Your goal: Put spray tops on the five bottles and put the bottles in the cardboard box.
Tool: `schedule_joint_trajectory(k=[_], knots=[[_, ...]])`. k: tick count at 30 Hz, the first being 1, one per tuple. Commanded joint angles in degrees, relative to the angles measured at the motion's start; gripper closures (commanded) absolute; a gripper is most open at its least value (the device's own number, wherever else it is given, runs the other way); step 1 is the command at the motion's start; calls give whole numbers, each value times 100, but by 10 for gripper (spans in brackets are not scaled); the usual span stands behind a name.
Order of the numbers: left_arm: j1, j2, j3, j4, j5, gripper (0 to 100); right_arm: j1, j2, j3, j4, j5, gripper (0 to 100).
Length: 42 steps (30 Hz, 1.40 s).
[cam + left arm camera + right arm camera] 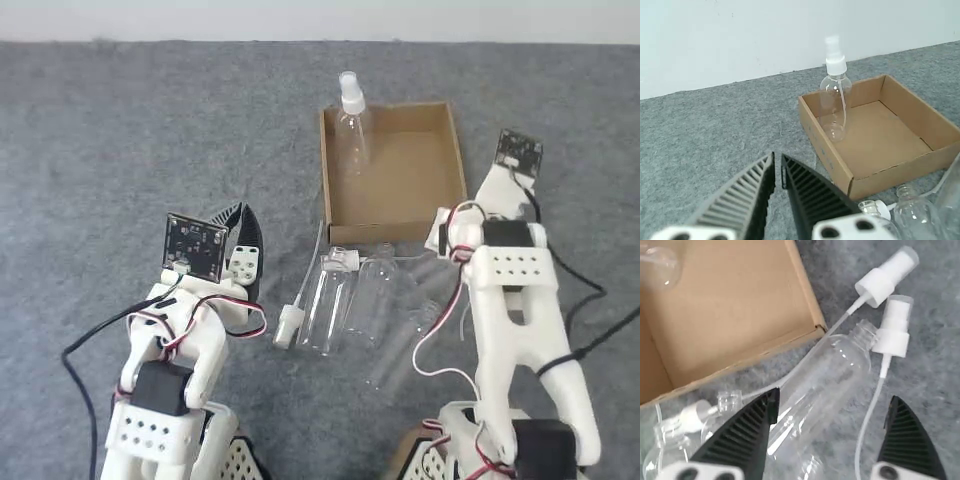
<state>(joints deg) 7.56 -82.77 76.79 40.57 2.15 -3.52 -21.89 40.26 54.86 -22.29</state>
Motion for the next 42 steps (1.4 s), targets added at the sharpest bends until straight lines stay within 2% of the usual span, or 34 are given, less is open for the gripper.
schedule_joint_trajectory(k=[1, 6, 9, 15, 18, 23, 27, 32, 35, 39, 42], knots=[[-18, 62, -110, -149, 18, 985, 40, -233, 281, -681, -264, 716], [-18, 62, -110, -149, 18, 985, 92, -224, 554, -813, -220, 718], [-18, 53, -110, -149, 18, 985, 426, -224, 624, -804, -176, 718], [-18, 35, -110, -149, 18, 985, 1156, -224, 835, -760, 633, 723], [-18, 35, -110, -141, 18, 985, 1543, -224, 835, -752, 1020, 764], [-18, 53, -110, -141, 18, 985, 1877, -224, 835, -743, 1169, 775], [-9, 62, -110, -141, 18, 985, 1508, -330, 615, -681, 967, 774], [-9, 62, -110, -141, 18, 985, 725, -312, 9, 321, 422, 773], [-9, 35, -110, -141, 18, 985, 426, -268, 193, 382, 211, 760], [-9, 35, -110, -141, 18, 985, 497, 22, 589, 66, 185, 692], [-9, 35, -110, -141, 18, 985, 743, 356, 598, 4, 185, 689]])
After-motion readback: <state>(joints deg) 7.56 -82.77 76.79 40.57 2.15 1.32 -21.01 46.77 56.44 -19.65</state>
